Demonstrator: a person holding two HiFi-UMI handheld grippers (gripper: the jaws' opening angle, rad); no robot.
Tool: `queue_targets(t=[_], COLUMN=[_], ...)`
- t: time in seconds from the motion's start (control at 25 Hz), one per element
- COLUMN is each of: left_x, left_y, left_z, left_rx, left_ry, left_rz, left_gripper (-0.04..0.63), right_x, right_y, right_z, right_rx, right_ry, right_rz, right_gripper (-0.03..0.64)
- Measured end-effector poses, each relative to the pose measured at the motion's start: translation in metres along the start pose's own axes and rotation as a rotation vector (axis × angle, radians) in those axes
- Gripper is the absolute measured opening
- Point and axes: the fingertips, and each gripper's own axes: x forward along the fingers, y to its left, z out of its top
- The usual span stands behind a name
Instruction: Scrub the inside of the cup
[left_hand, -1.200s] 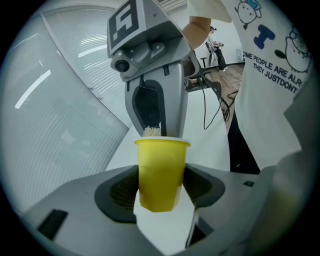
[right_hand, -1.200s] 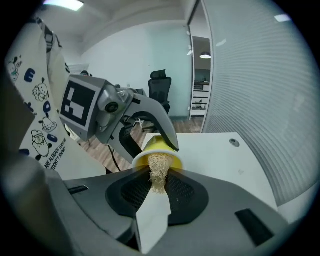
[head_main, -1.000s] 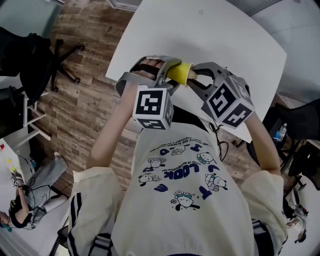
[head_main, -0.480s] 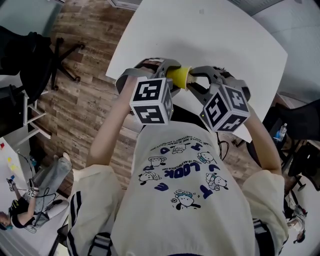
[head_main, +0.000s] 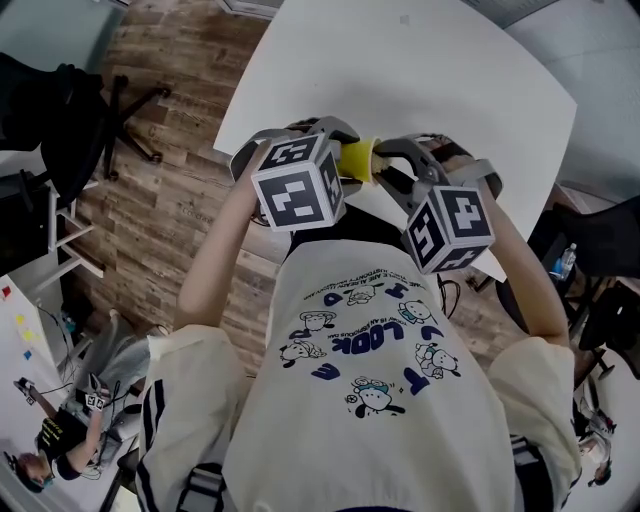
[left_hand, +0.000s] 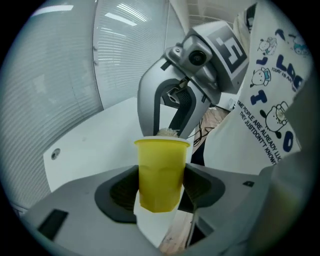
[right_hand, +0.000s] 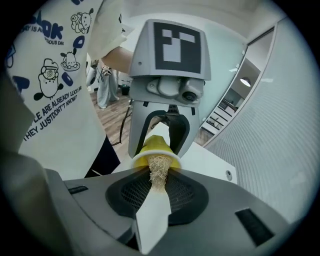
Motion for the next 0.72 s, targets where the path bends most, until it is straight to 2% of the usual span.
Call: queue_targets(t=[0.2,0.44,0.72], left_x=[-0.003,-0.003,0.0], left_y=[-0.008,-0.018,-0.029], left_z=[-0.002,-0.004,-0.005], left_rx=[-0.066,-0.085,-0.099], left_ry=[-0.013,0.007,0.012], left_rz=[-0.096,-0.178,-0.266], left_gripper=[0.302,0.302,0.301], right_x=[-0.001,-0.001,-0.003], right_y=[0.003,0.011,0.02], right_z=[0.005,0.008,0.009], right_rx=[-0.084,-0.203,-0.286], right_ry=[0.007,0.004,-0.02], right_rz=[-0.02,-0.055,-0.052], right_gripper=[0.094,0.094,0.094])
